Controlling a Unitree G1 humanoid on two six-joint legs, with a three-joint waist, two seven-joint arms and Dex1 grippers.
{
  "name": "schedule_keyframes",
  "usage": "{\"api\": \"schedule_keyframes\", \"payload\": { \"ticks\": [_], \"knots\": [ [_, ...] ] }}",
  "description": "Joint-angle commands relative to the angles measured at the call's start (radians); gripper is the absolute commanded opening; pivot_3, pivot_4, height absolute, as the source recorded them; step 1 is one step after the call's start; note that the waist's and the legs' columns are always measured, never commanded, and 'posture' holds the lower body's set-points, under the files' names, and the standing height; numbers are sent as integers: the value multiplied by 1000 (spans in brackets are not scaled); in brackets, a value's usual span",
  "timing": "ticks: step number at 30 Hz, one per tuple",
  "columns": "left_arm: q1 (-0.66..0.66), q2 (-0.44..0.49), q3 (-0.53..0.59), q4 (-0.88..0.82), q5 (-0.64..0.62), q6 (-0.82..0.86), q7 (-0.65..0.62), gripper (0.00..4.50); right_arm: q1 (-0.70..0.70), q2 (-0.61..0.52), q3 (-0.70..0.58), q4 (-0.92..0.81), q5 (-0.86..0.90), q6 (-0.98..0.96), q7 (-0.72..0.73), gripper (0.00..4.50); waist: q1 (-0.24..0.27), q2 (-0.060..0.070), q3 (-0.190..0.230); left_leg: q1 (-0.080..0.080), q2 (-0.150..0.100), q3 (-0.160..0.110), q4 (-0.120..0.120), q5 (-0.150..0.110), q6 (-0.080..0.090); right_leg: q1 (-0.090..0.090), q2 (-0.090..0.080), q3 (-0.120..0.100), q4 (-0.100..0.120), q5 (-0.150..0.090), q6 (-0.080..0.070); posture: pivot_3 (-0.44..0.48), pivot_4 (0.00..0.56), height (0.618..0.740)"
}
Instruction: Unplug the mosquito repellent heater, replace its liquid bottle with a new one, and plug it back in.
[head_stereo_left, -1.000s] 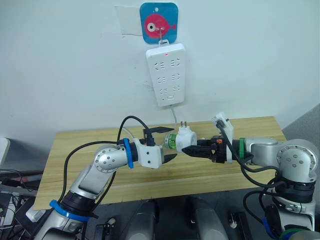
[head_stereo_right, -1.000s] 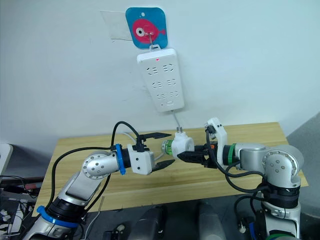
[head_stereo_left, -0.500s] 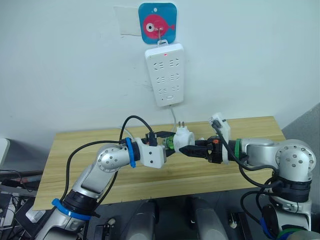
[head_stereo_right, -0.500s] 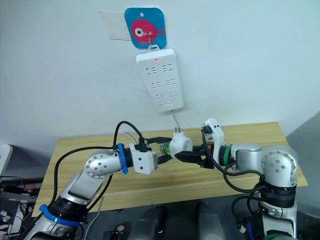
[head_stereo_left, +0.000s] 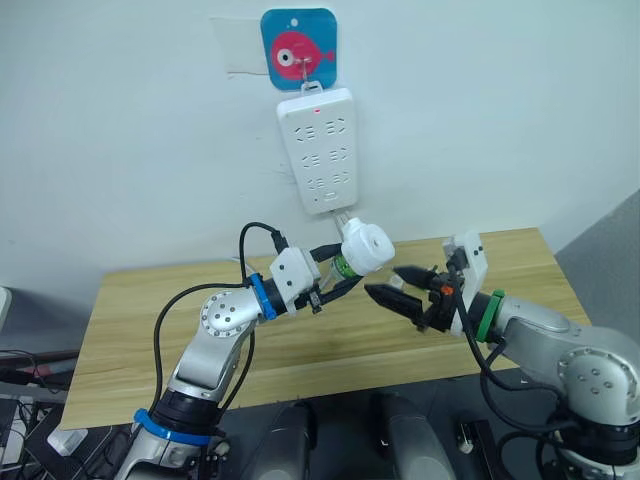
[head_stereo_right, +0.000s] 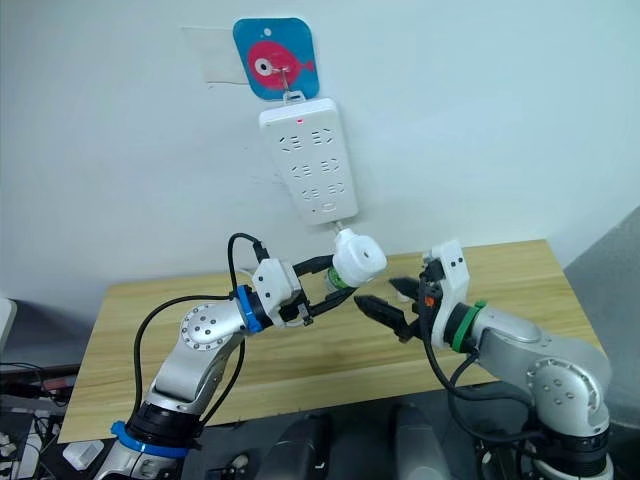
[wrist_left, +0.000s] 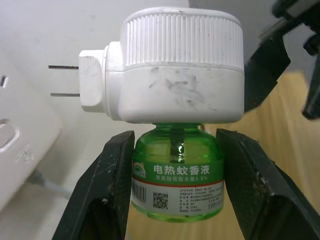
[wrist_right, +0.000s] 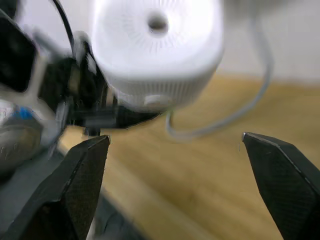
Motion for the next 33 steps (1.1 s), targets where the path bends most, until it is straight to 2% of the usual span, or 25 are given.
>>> {"api": "schedule_keyframes", "payload": {
  "ticks": [1,8,18,21,24,26,31,33],
  "knots": [
    [-8,-25,31,-80,-86,58,12,2215,8,94,33,-56,-68,-163,-47,4443,-3,0,0,0,0,0,0,0,0,0,1,0,0,0,0,-99,251,740],
    [-2,-63,30,-128,-141,163,42,2215,32,181,146,-75,-185,-285,-105,4443,0,0,0,0,-1,0,0,0,0,0,0,1,-1,-1,0,-115,251,740],
    [23,-85,37,-184,-187,240,69,2215,5,241,186,-35,-243,-380,-124,4443,-2,0,0,0,-1,0,0,0,0,0,0,1,-1,-1,0,-115,248,740],
    [29,-91,35,-195,-191,254,81,2215,-1,243,185,-29,-242,-390,-121,3839,-2,0,0,0,-1,0,0,0,0,0,0,1,-1,-1,0,-109,239,740],
    [35,-95,33,-203,-190,261,89,2215,-4,244,186,-24,-237,-394,-115,2916,-2,0,0,0,-1,0,0,0,0,0,0,1,-1,-1,0,-103,237,740],
    [41,-94,35,-209,-192,267,93,2215,-4,243,188,-22,-233,-395,-111,2920,-2,0,0,0,-1,0,0,0,0,0,0,1,-1,-1,0,-103,237,740],
    [68,-52,49,-236,-206,277,59,3842,-26,232,177,3,-262,-409,-119,2920,-1,0,-1,0,-1,0,0,0,0,0,0,1,-1,-1,0,-91,222,740],
    [88,-19,101,-236,-229,288,53,4481,-33,200,183,7,-310,-432,-107,2920,-1,1,-4,0,-1,1,-1,0,0,0,0,2,-1,-1,0,-94,218,740]
  ]
}}
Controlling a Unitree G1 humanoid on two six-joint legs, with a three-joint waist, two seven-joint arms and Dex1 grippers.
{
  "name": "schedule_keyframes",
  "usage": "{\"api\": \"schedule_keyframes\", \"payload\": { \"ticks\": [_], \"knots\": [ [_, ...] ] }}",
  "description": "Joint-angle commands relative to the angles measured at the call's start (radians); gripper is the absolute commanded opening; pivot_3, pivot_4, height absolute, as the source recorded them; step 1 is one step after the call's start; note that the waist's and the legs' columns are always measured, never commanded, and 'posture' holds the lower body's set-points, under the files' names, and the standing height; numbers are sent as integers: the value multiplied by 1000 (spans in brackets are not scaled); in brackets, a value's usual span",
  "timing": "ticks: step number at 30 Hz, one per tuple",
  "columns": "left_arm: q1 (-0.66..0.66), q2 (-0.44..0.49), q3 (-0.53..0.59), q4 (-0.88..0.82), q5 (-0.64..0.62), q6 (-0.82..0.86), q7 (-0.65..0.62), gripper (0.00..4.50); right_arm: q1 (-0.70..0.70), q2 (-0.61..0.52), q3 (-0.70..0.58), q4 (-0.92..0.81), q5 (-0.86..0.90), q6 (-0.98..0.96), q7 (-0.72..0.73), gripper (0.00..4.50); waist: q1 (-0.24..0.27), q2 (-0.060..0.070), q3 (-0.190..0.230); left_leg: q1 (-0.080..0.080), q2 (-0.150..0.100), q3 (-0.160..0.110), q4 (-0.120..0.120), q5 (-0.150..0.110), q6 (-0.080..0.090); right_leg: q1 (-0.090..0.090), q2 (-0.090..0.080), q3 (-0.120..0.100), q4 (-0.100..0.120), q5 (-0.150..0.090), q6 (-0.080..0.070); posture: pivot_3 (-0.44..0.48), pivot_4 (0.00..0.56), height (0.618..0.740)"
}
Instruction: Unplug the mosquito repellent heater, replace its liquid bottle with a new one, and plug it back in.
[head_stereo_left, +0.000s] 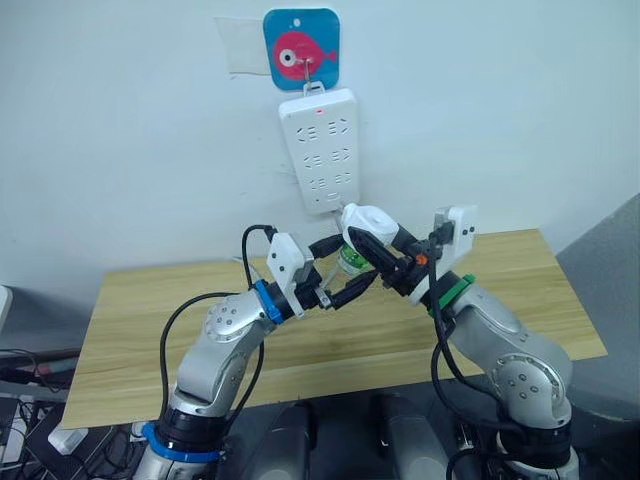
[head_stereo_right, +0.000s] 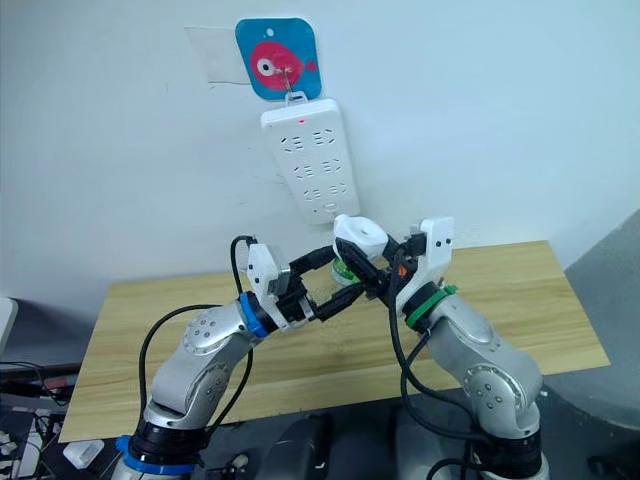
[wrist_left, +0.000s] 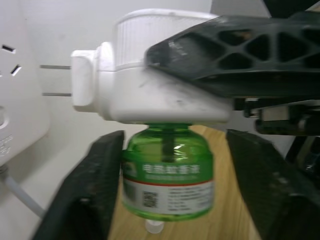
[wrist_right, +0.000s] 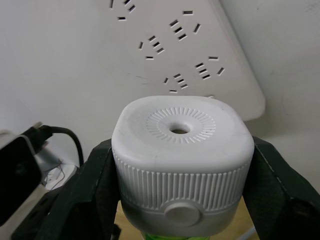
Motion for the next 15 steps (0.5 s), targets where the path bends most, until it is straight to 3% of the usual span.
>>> {"api": "schedule_keyframes", "payload": {
  "ticks": [1,7,15],
  "knots": [
    [29,45,84,-42,-49,3,-15,4500,-16,-40,-9,-22,-66,-64,21,2920,0,0,-3,0,0,0,0,0,0,0,0,0,0,0,0,-94,218,740],
    [-8,109,187,39,-67,-14,-35,4500,-9,-86,10,-16,-151,-122,45,2920,2,0,-5,0,0,0,0,0,0,0,0,-1,0,0,0,-87,205,740],
    [-233,119,210,356,11,-162,-78,4500,-11,-88,46,-16,-189,-139,90,2920,7,-1,-9,0,0,0,0,0,0,0,0,-1,0,0,0,-84,195,740]
  ]
}}
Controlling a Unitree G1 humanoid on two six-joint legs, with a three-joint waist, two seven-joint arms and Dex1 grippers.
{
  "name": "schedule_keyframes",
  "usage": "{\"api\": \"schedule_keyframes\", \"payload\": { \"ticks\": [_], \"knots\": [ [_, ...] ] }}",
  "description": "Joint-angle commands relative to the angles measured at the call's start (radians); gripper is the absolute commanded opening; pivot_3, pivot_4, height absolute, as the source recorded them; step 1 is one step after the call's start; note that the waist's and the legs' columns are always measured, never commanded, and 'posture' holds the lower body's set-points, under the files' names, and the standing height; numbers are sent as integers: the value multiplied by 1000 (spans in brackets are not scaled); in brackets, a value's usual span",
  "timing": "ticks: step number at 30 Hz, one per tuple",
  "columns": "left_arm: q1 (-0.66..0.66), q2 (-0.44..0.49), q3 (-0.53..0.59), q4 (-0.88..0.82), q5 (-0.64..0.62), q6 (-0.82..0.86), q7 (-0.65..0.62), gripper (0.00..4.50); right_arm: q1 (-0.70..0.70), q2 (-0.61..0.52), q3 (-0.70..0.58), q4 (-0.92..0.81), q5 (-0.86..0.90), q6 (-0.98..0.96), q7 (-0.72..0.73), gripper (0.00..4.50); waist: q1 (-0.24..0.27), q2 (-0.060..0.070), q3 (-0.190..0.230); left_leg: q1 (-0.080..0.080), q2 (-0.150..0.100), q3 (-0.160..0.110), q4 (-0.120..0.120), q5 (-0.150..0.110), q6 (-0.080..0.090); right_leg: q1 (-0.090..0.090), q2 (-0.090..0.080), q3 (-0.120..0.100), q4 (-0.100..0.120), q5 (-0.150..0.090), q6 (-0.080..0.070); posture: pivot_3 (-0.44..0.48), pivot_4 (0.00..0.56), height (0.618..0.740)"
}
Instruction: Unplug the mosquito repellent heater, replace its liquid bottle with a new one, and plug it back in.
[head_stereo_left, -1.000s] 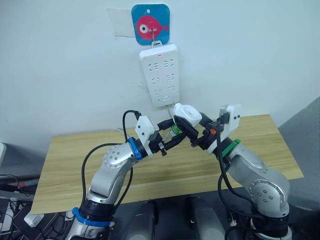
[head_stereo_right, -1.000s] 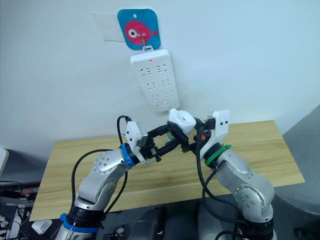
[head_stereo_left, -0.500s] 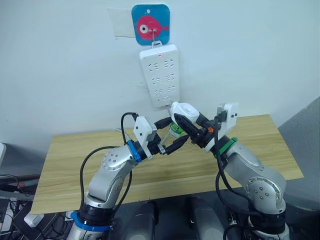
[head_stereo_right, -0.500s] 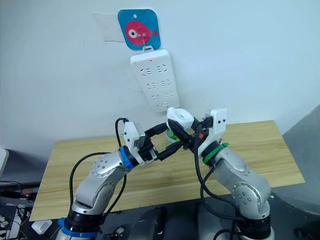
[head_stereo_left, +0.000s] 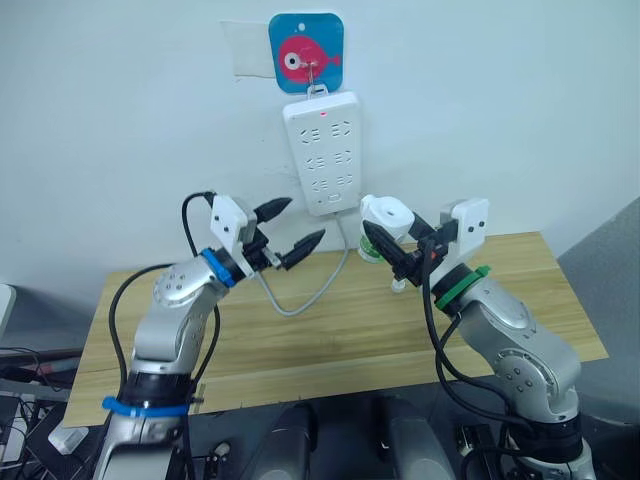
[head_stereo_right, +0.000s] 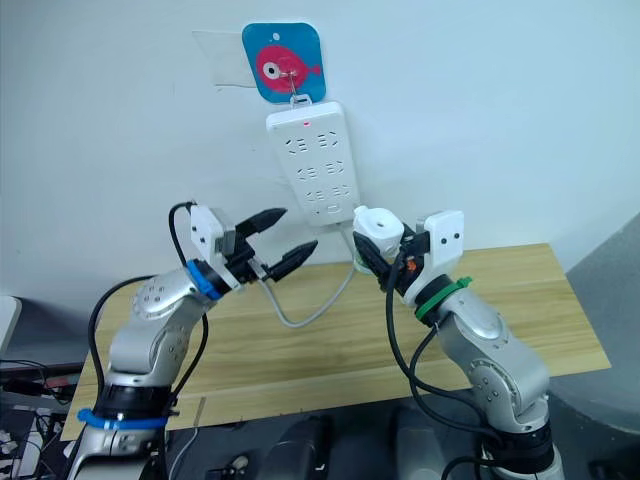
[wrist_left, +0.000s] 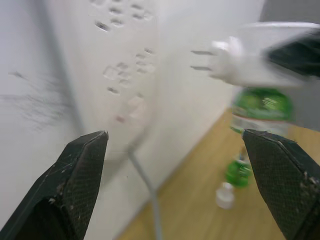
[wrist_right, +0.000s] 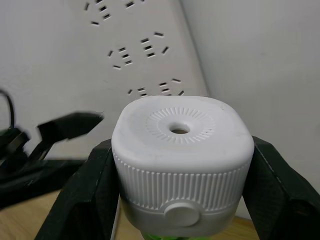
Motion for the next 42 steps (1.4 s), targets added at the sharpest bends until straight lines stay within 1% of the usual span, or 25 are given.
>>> {"api": "schedule_keyframes", "payload": {
  "ticks": [1,5,10,16,18,20,25,27,34,42],
  "knots": [
    [-56,5,11,91,37,-89,-28,4500,-9,2,1,-33,-10,-30,20,2920,-1,0,-1,0,0,0,0,0,0,0,0,0,0,0,0,-88,196,740],
    [-151,-13,3,242,66,-171,-58,4500,-12,11,0,-34,-20,-28,23,2920,-2,0,-1,0,0,0,0,0,0,0,0,0,0,0,0,-99,197,740],
    [-293,-40,-19,440,99,-268,-135,4500,-23,22,-5,-30,-20,-16,18,2920,0,0,-1,0,0,0,0,0,0,0,0,0,0,0,0,-105,208,740],
    [-396,-63,-20,588,89,-296,-253,4500,-35,22,-1,-23,-28,-11,20,2920,23,-1,-1,0,-2,-1,3,1,-1,2,0,-3,1,0,0,-117,210,740],
    [-409,-66,-16,610,86,-299,-280,4105,-40,20,-1,-21,-30,-9,24,2920,22,-1,-1,0,-3,-2,3,1,-1,3,-1,-3,1,0,0,-123,210,740],
    [-419,-69,-10,623,81,-294,-299,3618,-44,14,-9,-19,-30,-6,28,2920,15,-1,-1,-1,-2,-2,2,1,-1,2,-1,-2,0,0,0,-123,210,740],
    [-443,-84,-1,644,80,-284,-314,1938,-54,9,-22,-8,-29,-7,27,2920,-8,-1,-1,-1,0,-1,1,1,-1,-1,0,-1,1,0,0,-126,211,740],
    [-447,-89,1,649,82,-284,-316,1388,-57,10,-19,-6,-30,-8,27,2920,-9,-1,-1,0,0,-1,1,1,-1,-1,0,-1,1,0,0,-126,211,740],
    [-449,-90,8,652,72,-268,-329,1380,-96,20,15,14,-70,-14,26,2920,-9,-1,-1,0,-1,-1,1,0,-1,0,0,-1,1,0,0,-123,216,740],
    [-440,-85,2,644,74,-256,-333,1378,-156,33,42,78,-176,-37,6,2920,-8,-1,-1,-1,-1,-1,1,1,-1,-1,0,-1,1,0,0,-116,217,740]
  ]
}}
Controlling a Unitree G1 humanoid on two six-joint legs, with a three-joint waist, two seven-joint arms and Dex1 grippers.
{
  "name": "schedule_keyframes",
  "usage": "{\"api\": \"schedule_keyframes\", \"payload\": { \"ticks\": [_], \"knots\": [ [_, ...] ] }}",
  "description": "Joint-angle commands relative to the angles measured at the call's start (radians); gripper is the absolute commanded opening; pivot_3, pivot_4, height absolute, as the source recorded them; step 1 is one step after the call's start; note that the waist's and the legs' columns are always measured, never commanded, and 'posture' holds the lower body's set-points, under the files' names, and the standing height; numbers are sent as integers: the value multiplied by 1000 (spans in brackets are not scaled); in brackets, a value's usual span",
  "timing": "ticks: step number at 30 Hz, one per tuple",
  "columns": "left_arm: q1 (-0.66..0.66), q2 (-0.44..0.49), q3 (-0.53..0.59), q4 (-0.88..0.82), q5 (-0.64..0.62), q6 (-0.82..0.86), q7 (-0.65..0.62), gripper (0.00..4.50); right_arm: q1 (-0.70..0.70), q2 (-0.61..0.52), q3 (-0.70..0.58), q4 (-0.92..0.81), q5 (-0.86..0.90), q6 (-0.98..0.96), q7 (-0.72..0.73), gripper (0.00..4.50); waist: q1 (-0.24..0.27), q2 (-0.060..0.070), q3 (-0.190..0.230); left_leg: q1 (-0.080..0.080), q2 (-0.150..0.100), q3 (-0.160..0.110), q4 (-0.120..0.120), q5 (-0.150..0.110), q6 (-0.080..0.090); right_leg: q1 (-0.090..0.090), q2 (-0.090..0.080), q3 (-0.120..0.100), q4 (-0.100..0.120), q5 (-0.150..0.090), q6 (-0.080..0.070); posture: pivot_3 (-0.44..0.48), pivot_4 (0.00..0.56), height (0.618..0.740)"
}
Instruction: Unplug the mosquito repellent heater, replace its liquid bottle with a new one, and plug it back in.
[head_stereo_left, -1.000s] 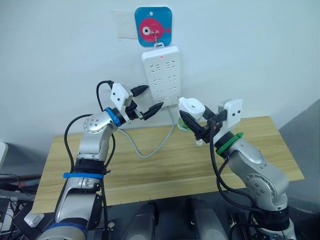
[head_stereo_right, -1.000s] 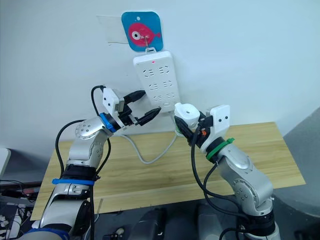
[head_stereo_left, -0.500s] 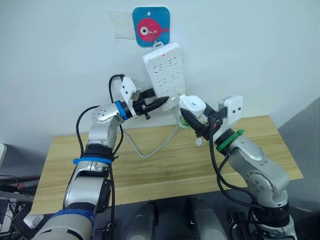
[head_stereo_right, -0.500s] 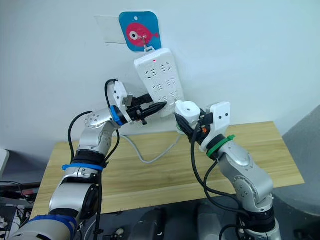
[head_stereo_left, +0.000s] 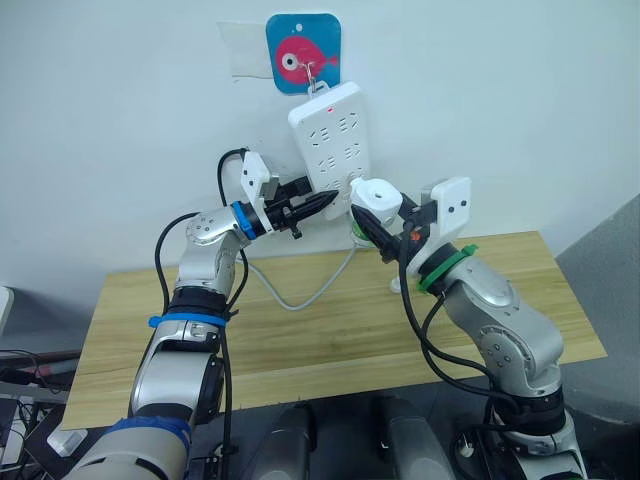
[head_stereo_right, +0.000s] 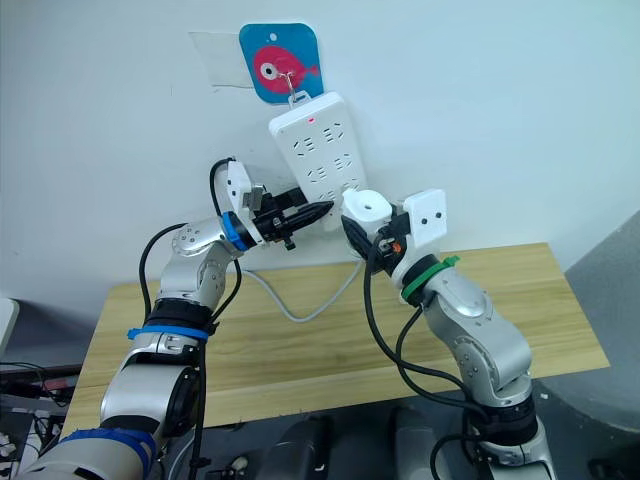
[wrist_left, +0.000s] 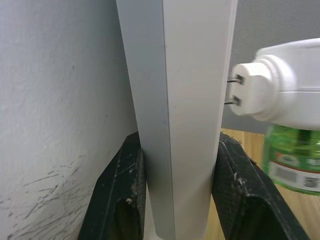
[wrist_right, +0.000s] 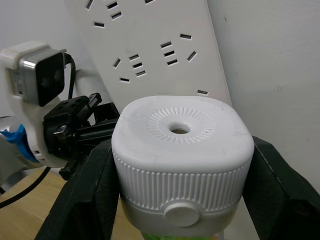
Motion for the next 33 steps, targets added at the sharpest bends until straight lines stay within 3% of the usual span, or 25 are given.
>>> {"api": "schedule_keyframes", "payload": {
  "ticks": [1,33],
  "knots": [
    [-12,7,2,-23,4,-3,-8,1378,-25,2,4,-5,-46,-39,-4,2920,0,0,0,0,0,0,0,0,0,0,0,0,0,0,0,-116,217,740],
    [-5,5,-12,-39,8,0,-24,1378,-64,61,28,50,-153,-115,68,2920,-2,0,0,0,0,1,0,0,0,-1,0,1,2,0,0,-103,208,740]
  ]
}}
